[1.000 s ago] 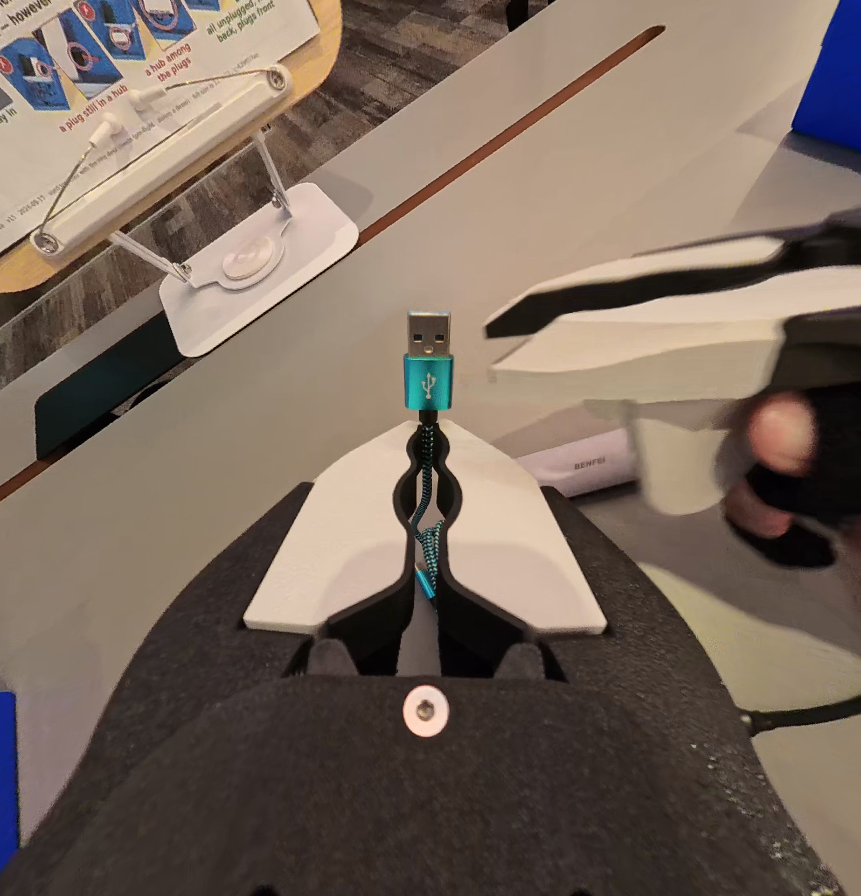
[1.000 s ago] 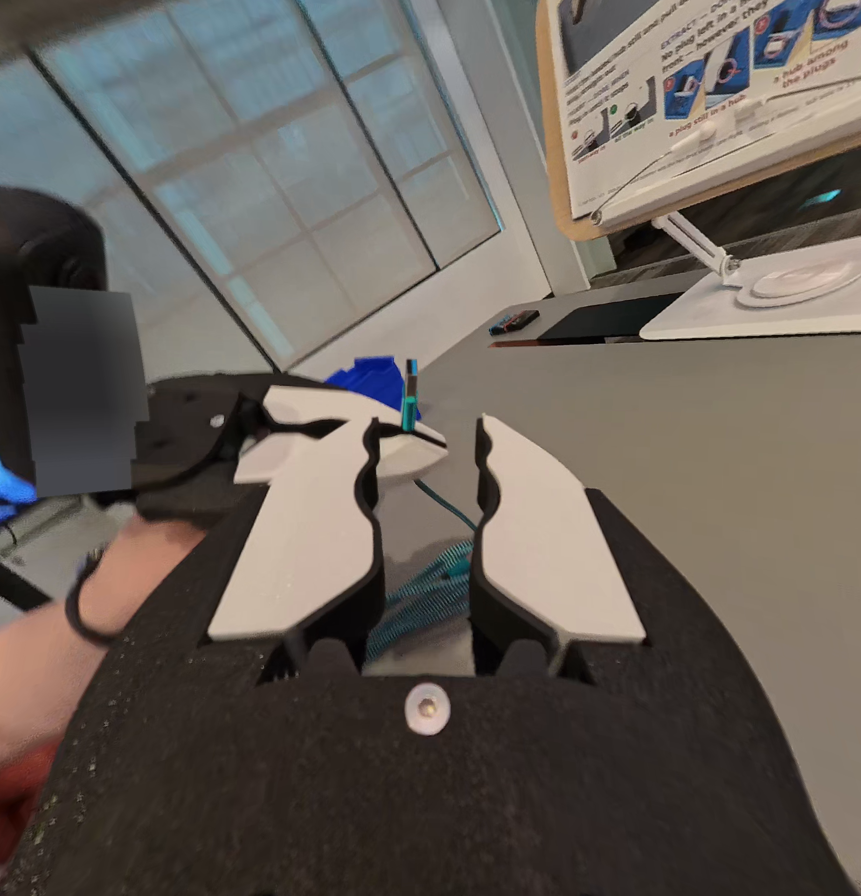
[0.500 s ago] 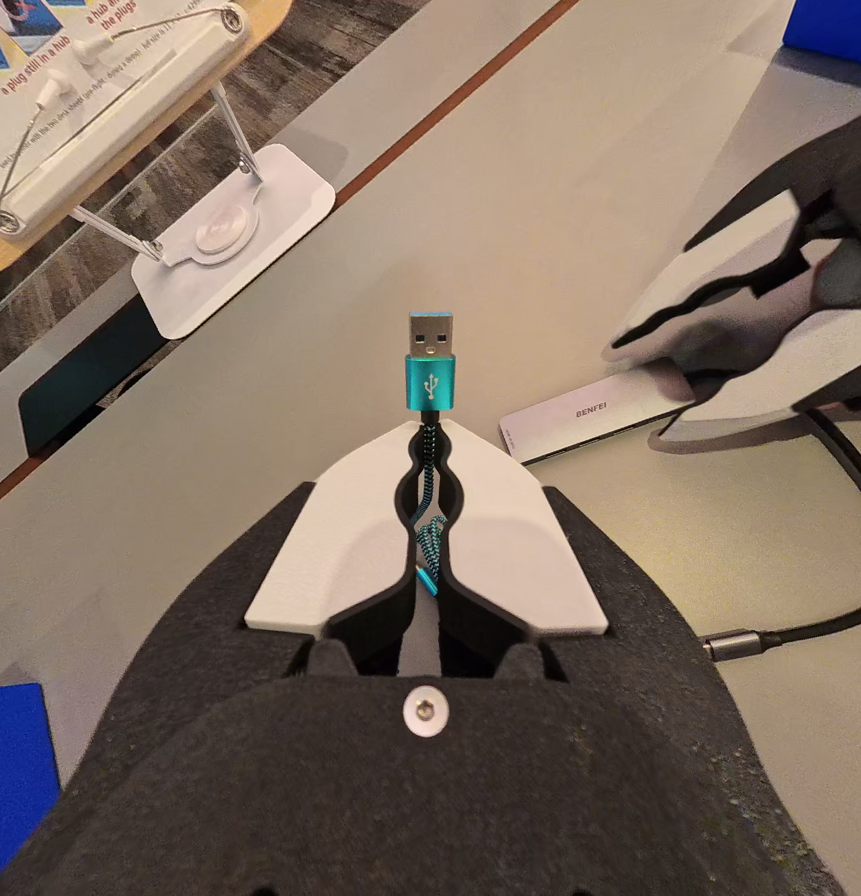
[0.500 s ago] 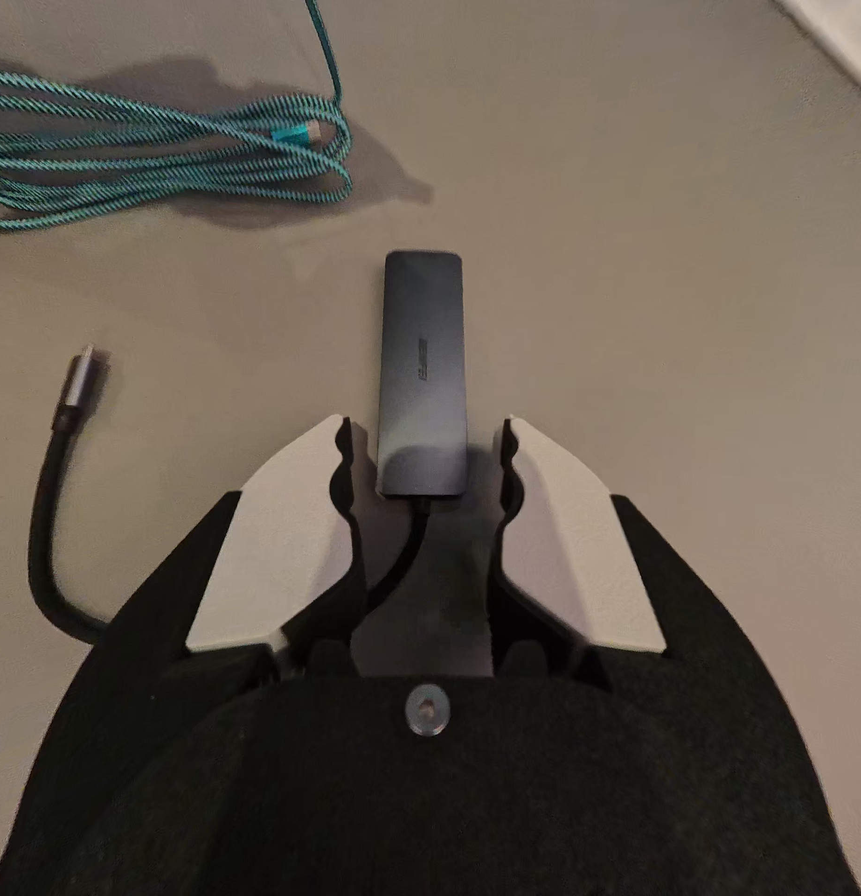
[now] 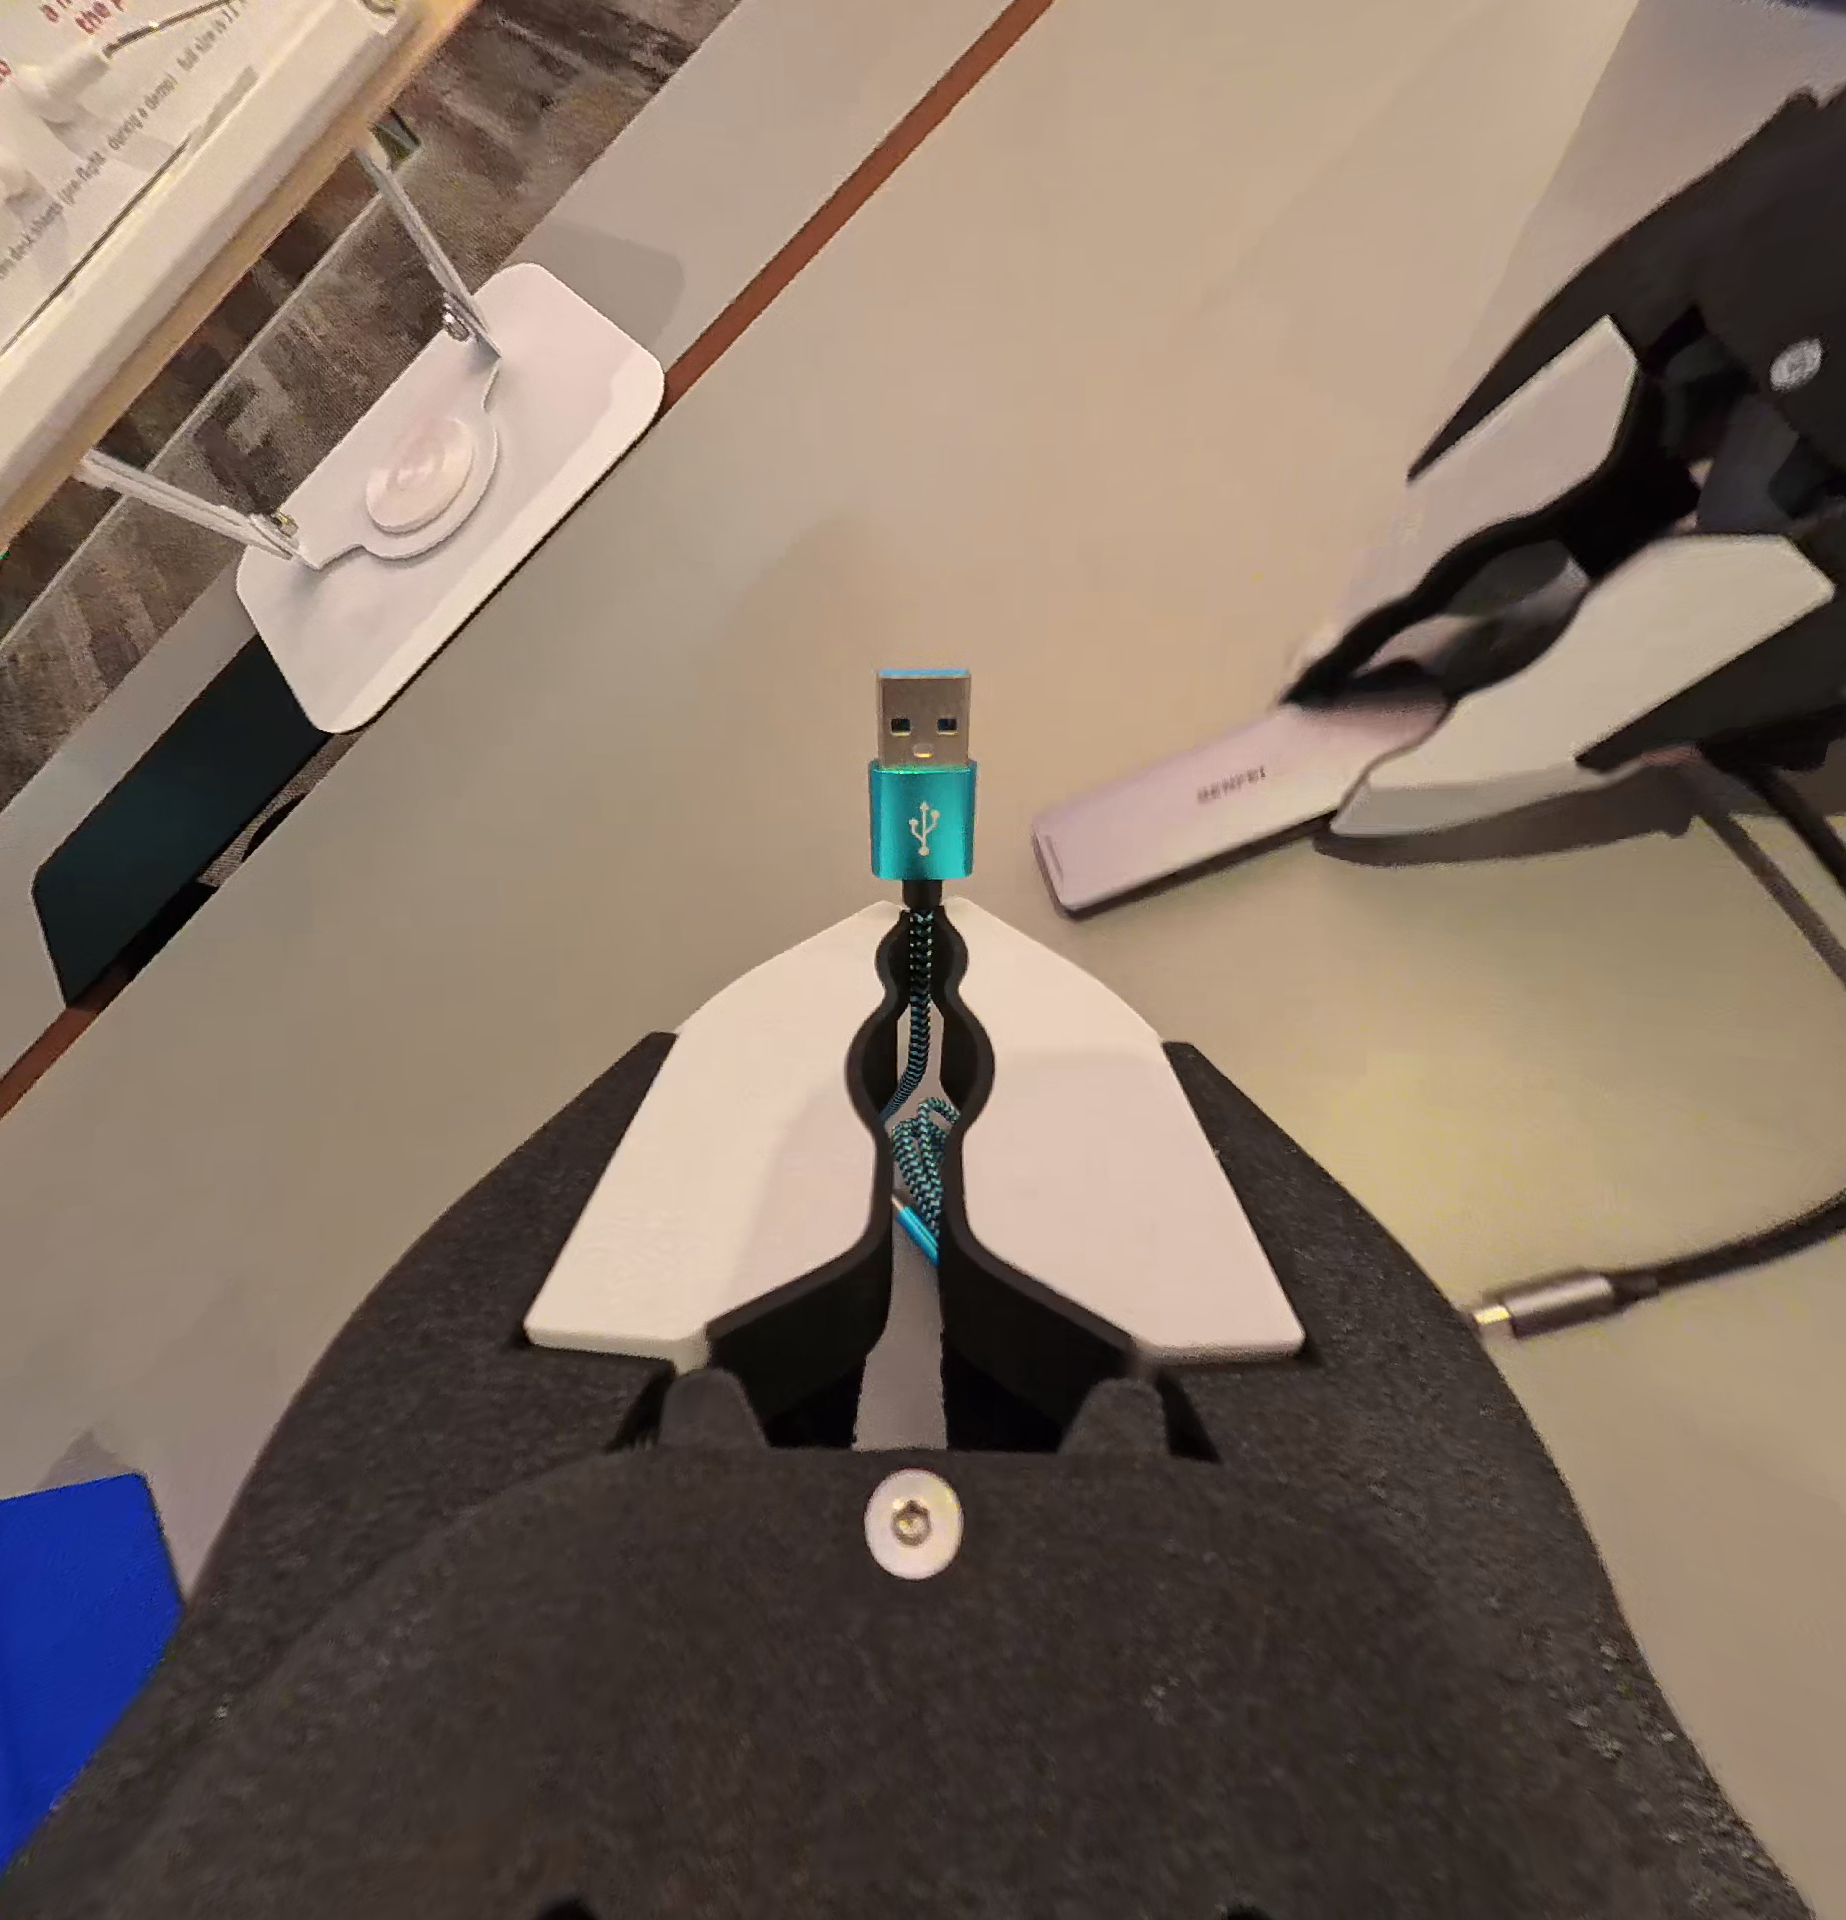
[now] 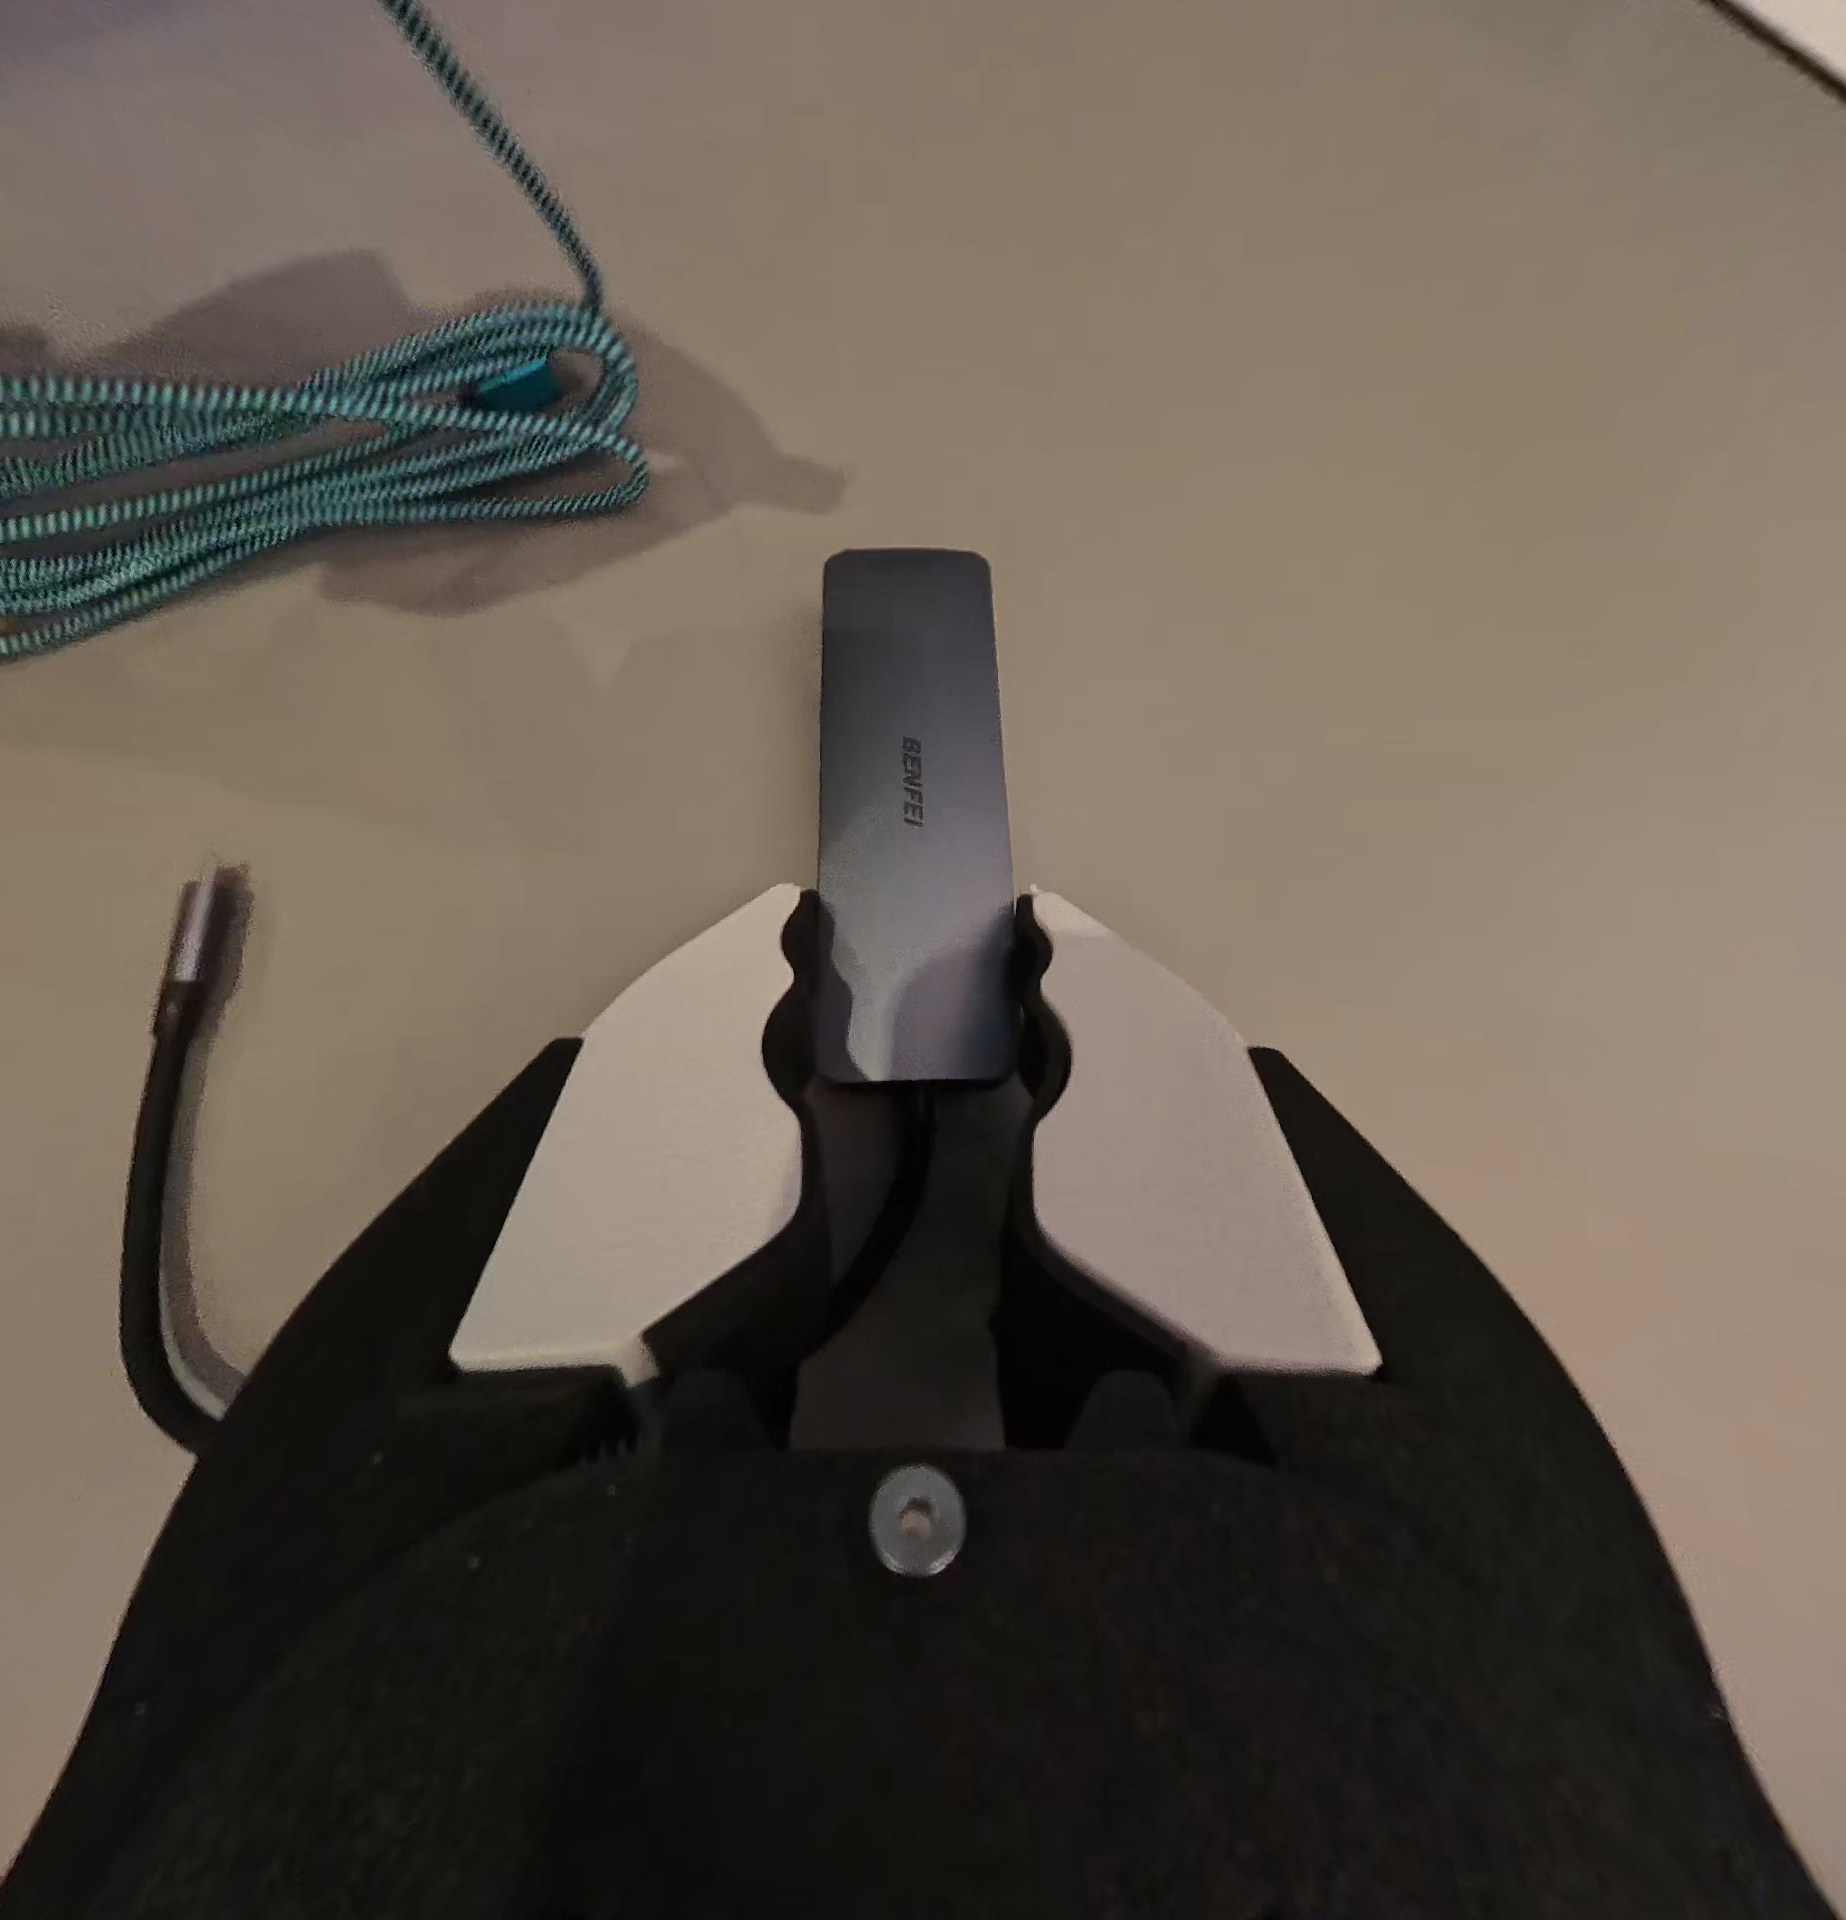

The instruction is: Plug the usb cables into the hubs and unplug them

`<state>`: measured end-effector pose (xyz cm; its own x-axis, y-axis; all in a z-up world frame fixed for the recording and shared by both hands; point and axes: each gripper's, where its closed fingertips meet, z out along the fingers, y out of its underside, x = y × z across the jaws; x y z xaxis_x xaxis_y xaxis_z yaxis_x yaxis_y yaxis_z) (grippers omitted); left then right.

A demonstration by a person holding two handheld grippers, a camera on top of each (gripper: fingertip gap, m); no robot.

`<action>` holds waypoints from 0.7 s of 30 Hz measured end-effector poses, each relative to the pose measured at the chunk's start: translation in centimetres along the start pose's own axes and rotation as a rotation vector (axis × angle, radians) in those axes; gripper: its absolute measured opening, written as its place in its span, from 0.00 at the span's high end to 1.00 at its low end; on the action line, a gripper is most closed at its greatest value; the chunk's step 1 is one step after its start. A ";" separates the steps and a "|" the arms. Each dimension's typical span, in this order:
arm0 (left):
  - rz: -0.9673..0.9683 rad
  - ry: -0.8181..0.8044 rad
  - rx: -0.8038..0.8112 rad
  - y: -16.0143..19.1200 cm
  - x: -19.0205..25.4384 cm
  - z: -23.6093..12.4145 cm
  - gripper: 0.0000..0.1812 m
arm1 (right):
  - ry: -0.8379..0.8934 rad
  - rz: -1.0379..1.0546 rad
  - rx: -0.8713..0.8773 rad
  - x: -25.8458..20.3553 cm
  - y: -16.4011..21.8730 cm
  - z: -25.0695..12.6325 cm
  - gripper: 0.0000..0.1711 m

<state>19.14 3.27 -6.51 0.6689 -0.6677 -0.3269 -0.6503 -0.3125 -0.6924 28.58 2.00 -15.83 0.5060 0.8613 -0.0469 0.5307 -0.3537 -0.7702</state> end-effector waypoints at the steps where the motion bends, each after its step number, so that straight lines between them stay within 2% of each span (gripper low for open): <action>1: 0.007 0.012 -0.015 0.0 0.2 0.0 0.99 | 0.004 0.030 0.018 0.4 -0.2 -0.3 0.80; 6: 0.010 0.115 -0.114 0.6 1.7 0.8 0.99 | 0.024 0.139 0.074 2.1 -1.1 -1.7 0.79; 11: -0.033 0.229 -0.185 1.1 3.8 1.6 0.99 | 0.103 0.113 0.103 2.6 -2.7 -3.2 0.80; 21: -0.006 0.171 -0.310 1.4 4.4 4.0 0.99 | 0.157 0.156 0.103 2.7 -5.6 -3.8 0.80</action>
<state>22.60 2.66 -11.51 0.6205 -0.7601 -0.1929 -0.7422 -0.4898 -0.4575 29.59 4.91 -9.26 0.6802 0.7290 -0.0765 0.3703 -0.4319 -0.8224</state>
